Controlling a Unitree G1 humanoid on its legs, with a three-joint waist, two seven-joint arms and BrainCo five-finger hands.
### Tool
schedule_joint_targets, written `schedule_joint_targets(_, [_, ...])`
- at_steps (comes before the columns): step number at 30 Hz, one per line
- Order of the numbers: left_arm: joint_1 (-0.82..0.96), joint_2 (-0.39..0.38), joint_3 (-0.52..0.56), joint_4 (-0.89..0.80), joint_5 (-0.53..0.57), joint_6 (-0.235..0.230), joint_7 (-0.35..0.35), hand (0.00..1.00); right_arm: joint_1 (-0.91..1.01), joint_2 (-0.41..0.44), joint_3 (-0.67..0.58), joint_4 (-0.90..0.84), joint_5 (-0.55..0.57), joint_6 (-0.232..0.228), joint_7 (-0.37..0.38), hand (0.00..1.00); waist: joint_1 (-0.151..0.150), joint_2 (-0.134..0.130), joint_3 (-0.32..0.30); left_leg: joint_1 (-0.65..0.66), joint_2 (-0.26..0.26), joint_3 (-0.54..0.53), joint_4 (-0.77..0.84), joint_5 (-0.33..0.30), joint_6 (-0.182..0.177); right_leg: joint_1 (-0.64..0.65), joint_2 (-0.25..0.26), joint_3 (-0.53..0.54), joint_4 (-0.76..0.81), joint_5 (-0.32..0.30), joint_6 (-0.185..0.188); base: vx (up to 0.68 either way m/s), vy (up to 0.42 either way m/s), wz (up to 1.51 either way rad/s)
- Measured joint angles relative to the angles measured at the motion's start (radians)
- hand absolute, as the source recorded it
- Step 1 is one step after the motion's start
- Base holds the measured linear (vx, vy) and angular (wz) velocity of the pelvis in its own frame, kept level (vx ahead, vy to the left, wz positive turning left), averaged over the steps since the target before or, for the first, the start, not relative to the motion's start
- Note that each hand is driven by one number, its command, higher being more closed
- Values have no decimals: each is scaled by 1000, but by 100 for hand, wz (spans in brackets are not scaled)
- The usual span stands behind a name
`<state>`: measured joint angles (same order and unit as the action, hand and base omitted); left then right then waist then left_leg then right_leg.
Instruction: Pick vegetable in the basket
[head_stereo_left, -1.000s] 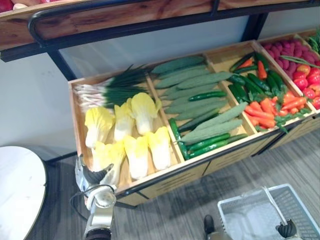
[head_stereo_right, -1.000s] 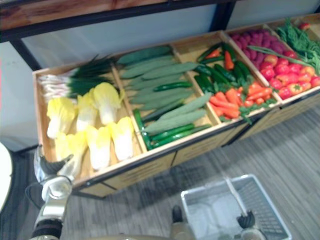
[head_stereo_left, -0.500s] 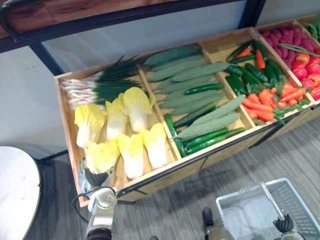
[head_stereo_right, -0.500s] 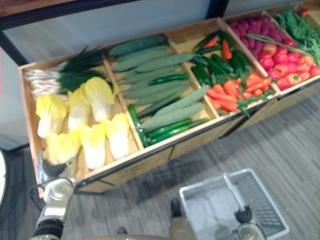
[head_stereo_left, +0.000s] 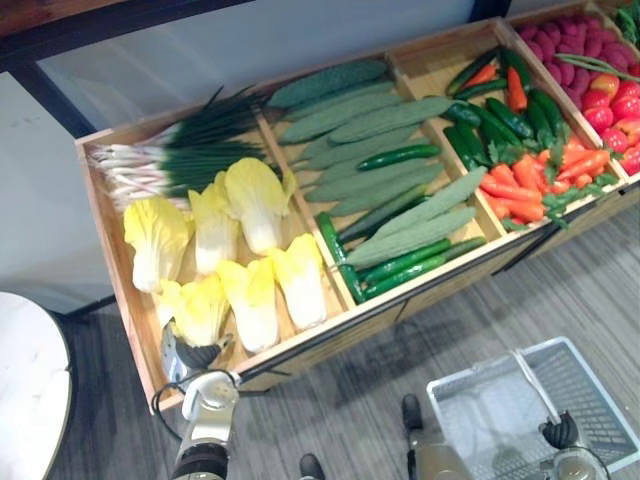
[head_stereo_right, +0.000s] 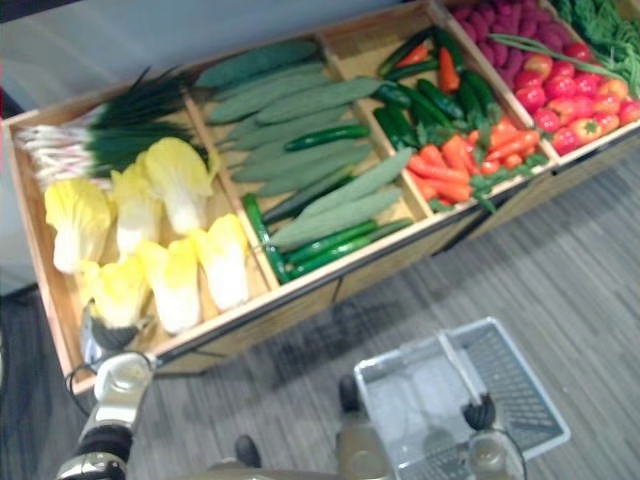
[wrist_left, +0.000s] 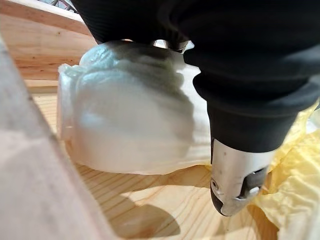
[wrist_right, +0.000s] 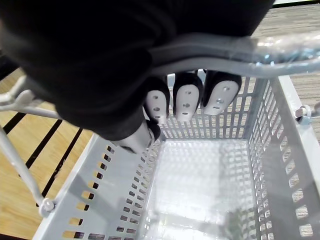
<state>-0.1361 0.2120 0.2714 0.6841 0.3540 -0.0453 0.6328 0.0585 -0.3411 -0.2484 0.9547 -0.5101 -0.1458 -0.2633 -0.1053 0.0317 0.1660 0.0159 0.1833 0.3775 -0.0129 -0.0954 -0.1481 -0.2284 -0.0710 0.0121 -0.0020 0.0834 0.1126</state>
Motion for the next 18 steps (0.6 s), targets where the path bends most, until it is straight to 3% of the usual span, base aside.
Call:
schedule_joint_targets(15, [-20, 30, -3, 101, 3, -2, 6, 0, -15, -17, 39, 2, 1, -12, -11, 100, -1, -3, 2, 9, -11, 26, -1, -1, 0, -10, -3, 30, 7, 3, 4, 4, -11, -4])
schedule_joint_targets(16, [-20, 30, -3, 108, 3, -3, 6, 100, -15, -17, 40, 2, 1, -12, -11, 100, -2, -4, 3, 9, -11, 26, -1, -2, 1, -10, -3, 31, 6, 3, 4, -17, -31, -3])
schedule_joint_targets(18, [-20, 32, -3, 117, 5, -8, 6, 100, -15, -18, 41, 2, 1, -12, -11, 100, -1, -4, 3, 10, -11, 27, -1, -2, 1, -10, -3, 33, 5, 3, 4, 0, -13, -2])
